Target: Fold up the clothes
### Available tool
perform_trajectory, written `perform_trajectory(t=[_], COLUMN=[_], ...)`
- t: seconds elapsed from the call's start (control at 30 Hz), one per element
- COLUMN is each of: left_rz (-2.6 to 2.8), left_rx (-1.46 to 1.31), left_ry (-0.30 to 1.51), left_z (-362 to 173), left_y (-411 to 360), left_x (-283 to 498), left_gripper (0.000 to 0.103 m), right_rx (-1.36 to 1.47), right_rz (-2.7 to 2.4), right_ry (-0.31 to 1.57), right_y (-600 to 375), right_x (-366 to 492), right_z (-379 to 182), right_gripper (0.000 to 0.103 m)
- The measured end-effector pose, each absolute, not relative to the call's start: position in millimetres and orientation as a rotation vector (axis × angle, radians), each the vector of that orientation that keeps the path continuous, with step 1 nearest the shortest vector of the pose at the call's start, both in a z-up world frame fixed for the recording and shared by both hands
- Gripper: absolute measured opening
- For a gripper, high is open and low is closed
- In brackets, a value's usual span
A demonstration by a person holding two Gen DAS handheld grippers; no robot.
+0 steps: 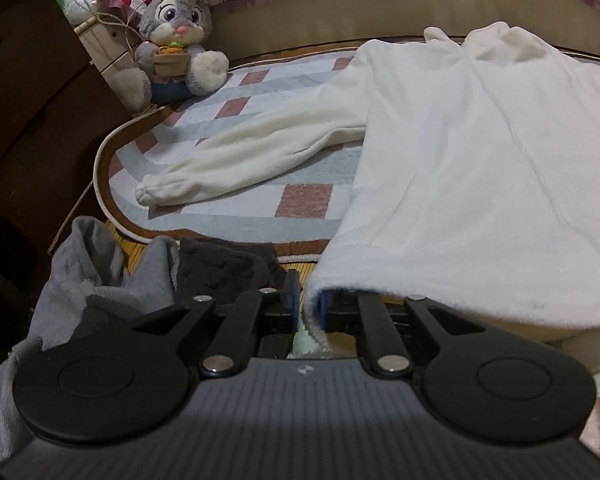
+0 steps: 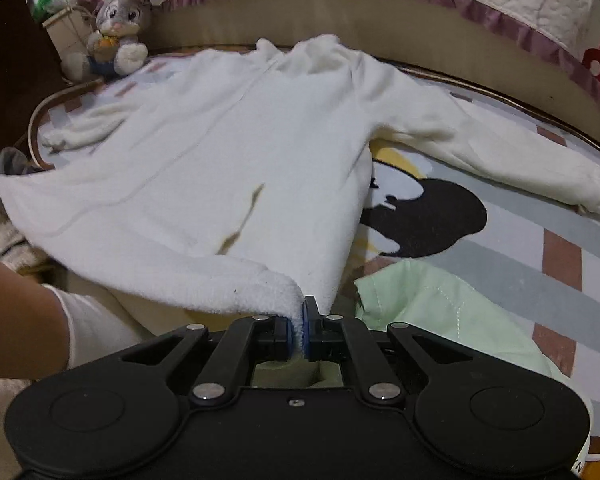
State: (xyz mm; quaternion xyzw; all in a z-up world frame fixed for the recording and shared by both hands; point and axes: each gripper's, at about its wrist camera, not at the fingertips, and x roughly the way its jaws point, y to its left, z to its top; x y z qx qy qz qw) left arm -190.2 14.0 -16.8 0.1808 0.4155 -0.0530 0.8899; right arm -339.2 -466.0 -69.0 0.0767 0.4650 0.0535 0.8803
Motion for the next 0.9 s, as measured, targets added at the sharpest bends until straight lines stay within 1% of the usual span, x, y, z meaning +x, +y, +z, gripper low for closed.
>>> perform_trajectory(t=[0.07,0.1,0.2,0.23,0.27,0.33,0.4,0.43,0.47,0.5,0.53,0.57,0.6,0.67,0.8,0.9], left_rz=[-0.113,-0.114,-0.118,-0.119,-0.121,-0.127,-0.142,-0.150,-0.158,-0.165,-0.165,-0.164,-0.163,-0.126,-0.133,-0.088], left_rx=[0.363,0.357,0.338,0.331,0.297,0.211,0.108,0.066,0.016,-0.034,-0.085,-0.136,-0.187,-0.273,-0.493,-0.685], left_ry=[0.876,0.883,0.903,0.909,0.912,0.923,0.913,0.897,0.875,0.852,0.833,0.814,0.794,0.805,0.833,0.878], left_z=[-16.1,-15.8,-14.8,-14.4,-11.7,-4.5,8.3,14.6,22.2,29.8,33.1,35.9,38.6,28.7,-0.9,-29.5], left_y=[17.1,18.7,23.4,25.0,29.5,41.3,55.6,61.3,67.9,74.6,79.6,84.4,89.2,95.2,102.5,113.1], left_x=[-190.4,-190.6,-191.0,-191.1,-192.9,-196.4,-202.0,-204.6,-206.5,-208.4,-206.6,-204.4,-202.2,-183.7,-127.8,-74.7], left_gripper=[0.023,0.026,0.035,0.043,0.046,0.047,0.049,0.053,0.056,0.057,0.062,0.065,0.066,0.066,0.066,0.066], right_rx=[0.207,0.234,0.186,0.167,0.145,0.100,0.137,0.160,0.184,0.208,0.265,0.331,0.392,0.427,0.287,0.165], right_rz=[0.126,0.130,0.109,0.101,0.104,0.109,0.155,0.179,0.204,0.229,0.255,0.281,0.307,0.328,0.334,0.382], right_ry=[0.944,0.936,0.991,1.012,1.057,1.117,1.097,1.082,1.066,1.051,1.014,0.971,0.935,0.901,0.921,0.938], right_y=[-470.3,-472.5,-467.0,-464.9,-461.7,-455.1,-461.3,-465.1,-469.0,-472.9,-480.2,-488.4,-494.2,-493.4,-452.0,-410.8], right_x=[-341.3,-341.5,-341.0,-340.8,-340.2,-341.7,-342.8,-343.3,-343.8,-344.4,-342.5,-340.0,-334.6,-314.2,-245.4,-176.3], right_z=[-61.2,-59.1,-66.8,-69.8,-76.3,-83.4,-70.8,-63.4,-56.1,-48.7,-39.6,-30.0,-23.5,-19.3,-35.5,-37.9], right_gripper=[0.006,0.006,0.007,0.008,0.011,0.016,0.026,0.037,0.042,0.044,0.046,0.052,0.053,0.054,0.054,0.054])
